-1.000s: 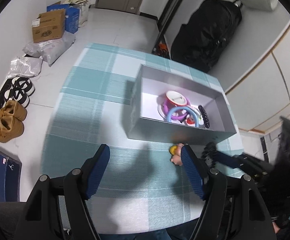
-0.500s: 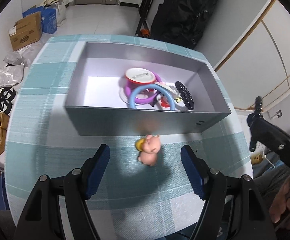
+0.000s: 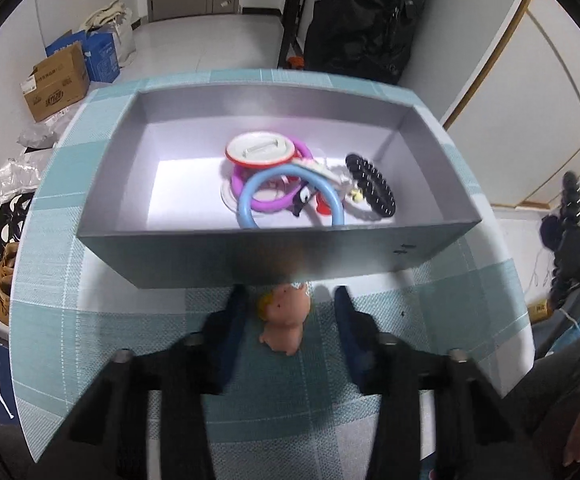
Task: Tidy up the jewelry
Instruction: 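Grasp the bead bracelet with the right tool while the left grasps the pink pig charm, then lower the pig charm and bracelet into the grey box and open both tools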
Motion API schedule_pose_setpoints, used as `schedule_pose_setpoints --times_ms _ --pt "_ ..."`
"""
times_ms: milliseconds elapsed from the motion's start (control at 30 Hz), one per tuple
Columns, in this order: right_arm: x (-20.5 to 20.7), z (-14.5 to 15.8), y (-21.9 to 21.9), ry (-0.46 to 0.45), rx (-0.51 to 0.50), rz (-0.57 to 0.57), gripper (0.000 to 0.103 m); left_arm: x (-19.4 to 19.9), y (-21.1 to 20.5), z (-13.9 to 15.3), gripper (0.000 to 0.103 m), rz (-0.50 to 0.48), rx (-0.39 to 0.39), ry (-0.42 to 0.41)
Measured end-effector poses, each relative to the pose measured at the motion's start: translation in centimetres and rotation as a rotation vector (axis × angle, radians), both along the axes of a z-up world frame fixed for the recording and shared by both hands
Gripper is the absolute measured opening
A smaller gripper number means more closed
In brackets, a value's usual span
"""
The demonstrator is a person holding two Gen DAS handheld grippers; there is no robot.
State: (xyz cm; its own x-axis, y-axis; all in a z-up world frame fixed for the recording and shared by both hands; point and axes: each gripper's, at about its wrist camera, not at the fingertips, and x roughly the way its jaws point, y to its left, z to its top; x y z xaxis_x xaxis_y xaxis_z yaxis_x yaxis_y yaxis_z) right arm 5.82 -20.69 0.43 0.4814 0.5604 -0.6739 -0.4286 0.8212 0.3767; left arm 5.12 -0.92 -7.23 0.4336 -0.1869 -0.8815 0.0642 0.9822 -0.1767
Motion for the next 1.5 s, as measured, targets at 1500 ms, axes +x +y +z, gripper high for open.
schedule_pose_setpoints --times_ms 1500 --pt "0.9 -0.6 3.8 0.003 -0.015 0.047 0.041 -1.8 3.0 5.5 0.023 0.018 -0.159 -0.168"
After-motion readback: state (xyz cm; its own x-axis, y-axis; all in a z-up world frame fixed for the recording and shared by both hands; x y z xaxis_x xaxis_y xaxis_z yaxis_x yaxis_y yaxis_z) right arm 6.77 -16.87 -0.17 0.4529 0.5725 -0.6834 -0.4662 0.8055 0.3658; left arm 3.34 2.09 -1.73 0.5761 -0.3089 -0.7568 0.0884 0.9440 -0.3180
